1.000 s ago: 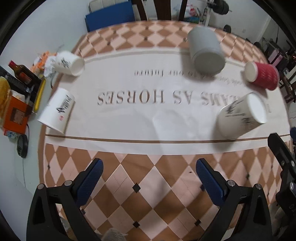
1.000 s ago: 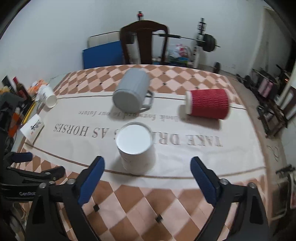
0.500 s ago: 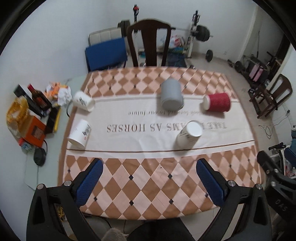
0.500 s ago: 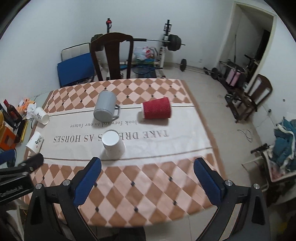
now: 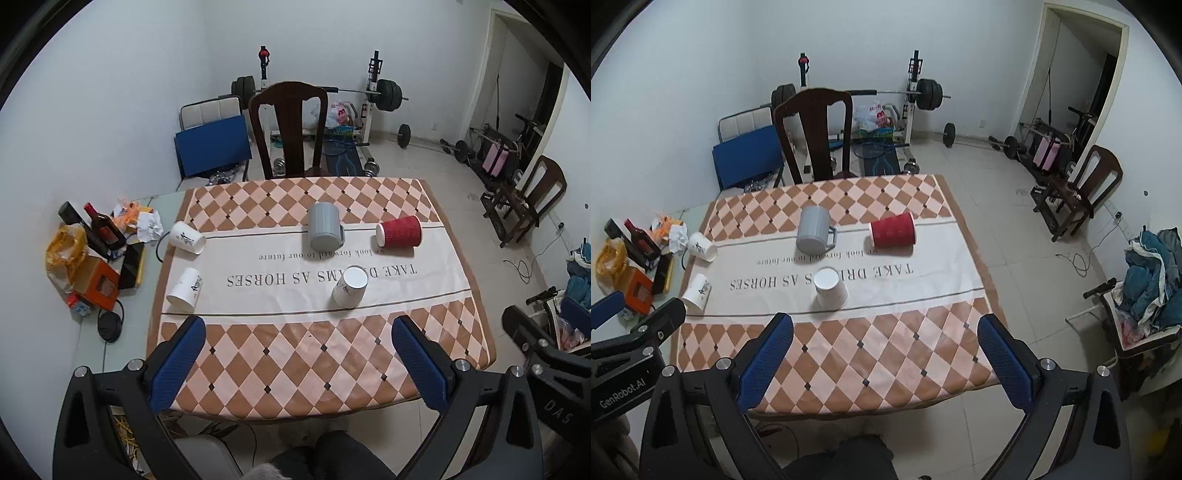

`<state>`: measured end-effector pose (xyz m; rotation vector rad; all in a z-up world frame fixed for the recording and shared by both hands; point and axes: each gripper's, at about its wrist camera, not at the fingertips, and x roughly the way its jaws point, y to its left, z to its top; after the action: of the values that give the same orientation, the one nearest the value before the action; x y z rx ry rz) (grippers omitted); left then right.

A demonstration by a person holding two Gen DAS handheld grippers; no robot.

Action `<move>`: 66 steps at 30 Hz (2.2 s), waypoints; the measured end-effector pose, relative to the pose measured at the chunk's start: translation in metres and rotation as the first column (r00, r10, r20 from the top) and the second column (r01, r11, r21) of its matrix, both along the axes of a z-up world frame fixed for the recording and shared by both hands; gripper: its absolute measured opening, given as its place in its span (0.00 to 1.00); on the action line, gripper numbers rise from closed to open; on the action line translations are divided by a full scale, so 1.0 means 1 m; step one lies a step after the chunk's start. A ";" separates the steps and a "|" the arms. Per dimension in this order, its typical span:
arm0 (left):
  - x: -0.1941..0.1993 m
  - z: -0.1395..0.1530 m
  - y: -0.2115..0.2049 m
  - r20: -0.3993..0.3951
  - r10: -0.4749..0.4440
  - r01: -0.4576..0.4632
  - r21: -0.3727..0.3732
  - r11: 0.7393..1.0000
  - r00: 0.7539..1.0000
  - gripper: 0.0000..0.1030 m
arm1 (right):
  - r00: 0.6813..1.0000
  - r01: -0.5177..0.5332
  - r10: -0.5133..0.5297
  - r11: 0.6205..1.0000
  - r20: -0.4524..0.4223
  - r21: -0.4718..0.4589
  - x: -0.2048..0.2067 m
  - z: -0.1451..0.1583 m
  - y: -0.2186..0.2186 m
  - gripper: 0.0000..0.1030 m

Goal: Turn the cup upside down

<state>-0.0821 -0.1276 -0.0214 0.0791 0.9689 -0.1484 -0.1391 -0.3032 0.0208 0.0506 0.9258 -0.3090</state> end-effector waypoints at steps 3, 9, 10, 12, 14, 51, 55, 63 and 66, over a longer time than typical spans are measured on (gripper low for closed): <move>-0.002 0.008 -0.002 0.002 0.015 -0.015 0.005 1.000 1.000 1.00 | 1.000 -0.005 0.005 1.000 0.017 -0.003 -0.005 0.017 -0.002 0.98; -0.007 0.017 -0.005 -0.010 0.031 -0.031 0.004 1.000 0.999 1.00 | 0.999 -0.020 0.021 1.000 0.025 -0.012 -0.008 0.039 -0.005 0.98; -0.007 0.017 -0.005 -0.018 0.040 -0.040 0.002 0.999 0.999 1.00 | 1.000 -0.022 0.022 1.000 0.018 -0.010 -0.006 0.040 -0.006 0.98; -0.007 0.017 -0.006 -0.038 0.044 -0.044 0.003 0.999 0.998 1.00 | 0.999 -0.032 0.032 0.999 0.004 -0.006 -0.005 0.041 -0.006 0.98; -0.007 0.016 -0.005 -0.058 0.054 -0.053 0.009 0.999 0.997 1.00 | 0.999 -0.042 0.042 0.999 -0.014 0.002 -0.002 0.041 -0.007 0.98; -0.007 0.019 0.001 -0.094 0.125 -0.120 0.051 0.991 0.988 1.00 | 0.992 -0.086 0.087 0.996 -0.090 0.015 0.015 0.029 -0.010 0.98; -0.007 0.019 0.001 -0.093 0.125 -0.120 0.054 0.991 0.988 1.00 | 0.992 -0.089 0.090 0.996 -0.091 0.015 0.016 0.029 -0.009 0.98; -0.006 0.019 0.001 -0.093 0.124 -0.120 0.052 0.991 0.988 1.00 | 0.992 -0.092 0.093 0.996 -0.090 0.014 0.016 0.028 -0.009 0.98; -0.006 0.020 0.002 -0.092 0.125 -0.120 0.052 0.991 0.988 1.00 | 0.992 -0.092 0.093 0.996 -0.091 0.014 0.016 0.028 -0.008 0.98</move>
<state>-0.0886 -0.1256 -0.0018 0.0549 1.0695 -0.0167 -0.1228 -0.3116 0.0491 0.0022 1.0174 -0.2221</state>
